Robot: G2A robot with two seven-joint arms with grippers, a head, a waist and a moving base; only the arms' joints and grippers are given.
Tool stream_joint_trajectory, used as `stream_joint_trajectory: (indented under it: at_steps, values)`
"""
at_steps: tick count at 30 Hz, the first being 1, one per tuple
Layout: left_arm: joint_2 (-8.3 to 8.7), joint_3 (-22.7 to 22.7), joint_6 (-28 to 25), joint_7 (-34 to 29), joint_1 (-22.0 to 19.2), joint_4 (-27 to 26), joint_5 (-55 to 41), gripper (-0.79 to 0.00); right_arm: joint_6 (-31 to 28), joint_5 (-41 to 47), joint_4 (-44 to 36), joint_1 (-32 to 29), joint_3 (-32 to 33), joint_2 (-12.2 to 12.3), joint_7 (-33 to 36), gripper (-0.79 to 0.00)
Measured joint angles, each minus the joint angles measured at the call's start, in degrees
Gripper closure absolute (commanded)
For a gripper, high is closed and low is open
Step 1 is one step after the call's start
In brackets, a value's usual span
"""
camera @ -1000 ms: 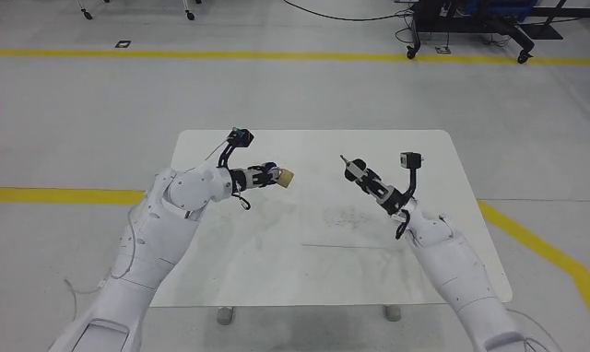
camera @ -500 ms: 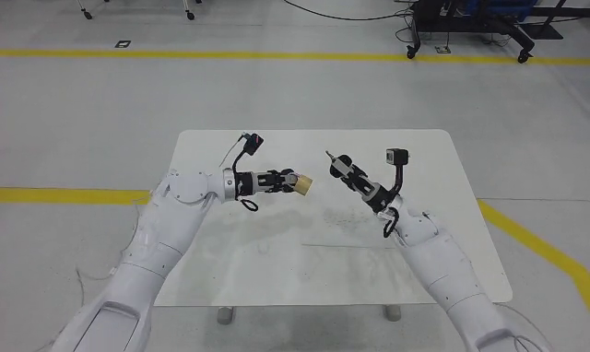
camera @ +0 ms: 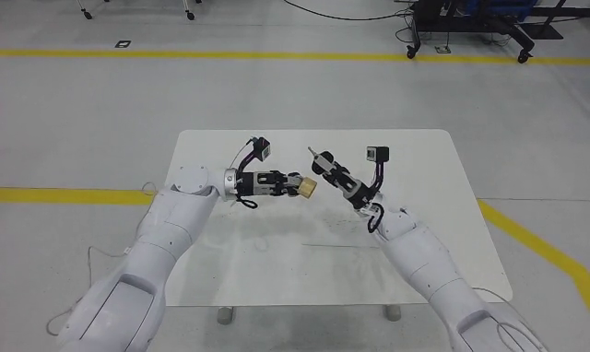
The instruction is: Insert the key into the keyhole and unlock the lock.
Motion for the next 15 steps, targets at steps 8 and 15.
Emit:
stream_joint_trajectory:
  at_steps: [8, 15]
  values:
    - [-0.59, -0.23, 0.71, 3.06, -2.36, 4.90, -0.11, 0.000, 0.02, 2.55, -1.47, -0.65, -0.29, 0.09, 6.66, 0.000]
    - [-0.36, -0.68, 0.83, 4.31, -3.15, 6.56, 0.75, 0.000, 0.02, 2.20, -2.07, -1.18, 1.82, 0.65, 6.98, 0.000]
